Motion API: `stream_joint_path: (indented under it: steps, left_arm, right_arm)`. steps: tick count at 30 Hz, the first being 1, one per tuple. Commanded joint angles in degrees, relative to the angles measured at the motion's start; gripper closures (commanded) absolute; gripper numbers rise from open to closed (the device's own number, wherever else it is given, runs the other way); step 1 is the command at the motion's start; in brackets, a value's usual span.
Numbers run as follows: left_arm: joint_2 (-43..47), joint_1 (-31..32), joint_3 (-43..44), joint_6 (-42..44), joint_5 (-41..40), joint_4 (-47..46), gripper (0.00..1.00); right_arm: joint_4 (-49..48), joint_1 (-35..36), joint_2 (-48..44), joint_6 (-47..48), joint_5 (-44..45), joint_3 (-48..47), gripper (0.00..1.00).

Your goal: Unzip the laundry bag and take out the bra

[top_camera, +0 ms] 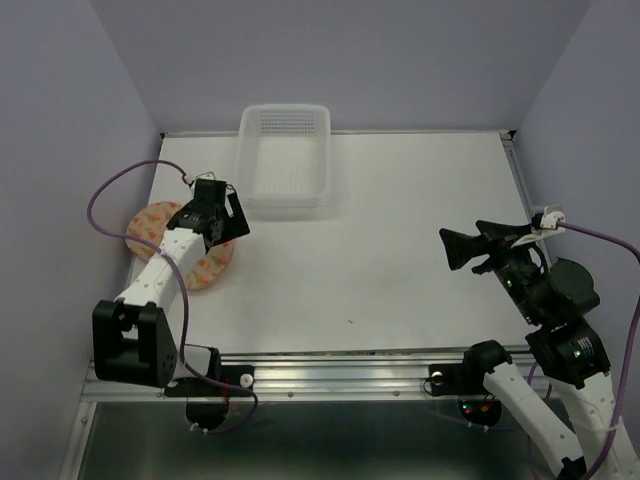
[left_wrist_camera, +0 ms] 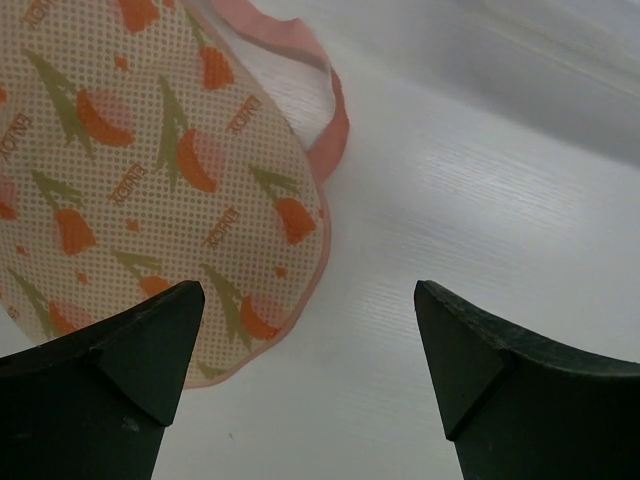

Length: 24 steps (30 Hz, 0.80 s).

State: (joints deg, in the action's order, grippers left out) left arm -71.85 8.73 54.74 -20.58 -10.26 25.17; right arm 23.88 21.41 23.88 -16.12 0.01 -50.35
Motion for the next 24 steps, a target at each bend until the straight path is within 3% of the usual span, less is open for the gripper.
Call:
stream_joint_path:
  steps: [1,6,9,11,13,14,16,18,19,20,24]
  left_arm:
    - [-7.2,1.2,-0.6,-2.8,-7.8,-1.9,0.01]
    - [-16.3,6.0,2.7,-6.1,-16.9,1.3,0.01]
    - [-20.0,8.2,2.1,-7.3,-16.3,-0.4,0.01]
    - [-22.4,9.1,1.0,-8.0,-16.1,-1.9,0.06]
    - [-24.0,10.0,0.7,-9.3,-17.2,-2.1,0.18]
    - [-25.3,10.4,0.6,-9.7,-18.3,-2.1,0.38]
    - [-26.6,11.8,0.6,-10.4,-18.7,-2.1,0.62]
    - [-26.8,12.9,0.7,-11.0,-18.1,-2.1,0.79]
    - [-26.8,14.4,0.8,-11.7,-17.1,-2.2,0.95]
    - [-26.8,16.8,0.7,-12.1,-16.3,-2.3,1.00]
    - [-25.6,24.5,1.2,-14.3,-10.4,-3.8,1.00]
  right_arm:
    - [-3.0,0.2,-1.6,-0.1,-2.1,1.0,0.00]
    - [-3.7,0.2,-3.1,-0.6,-2.6,2.4,0.00]
    - [-3.9,0.2,-3.8,-0.5,-2.6,2.7,0.00]
    - [-3.8,0.2,-4.0,-0.3,-2.6,2.7,0.00]
    - [-3.8,0.2,-4.5,-0.2,-2.6,2.5,0.00]
    - [-3.8,0.2,-4.5,-0.3,-2.7,2.6,0.00]
    - [-3.8,0.2,-4.5,-0.4,-2.8,2.6,0.00]
    - [-3.9,0.2,-4.4,-0.5,-2.9,2.5,0.00]
    - [-4.0,0.2,-4.2,-0.7,-3.0,2.6,0.00]
    - [-4.0,0.2,-4.1,-0.7,-3.1,2.5,0.00]
    - [-4.0,0.2,-3.7,-0.9,-3.6,1.9,0.00]
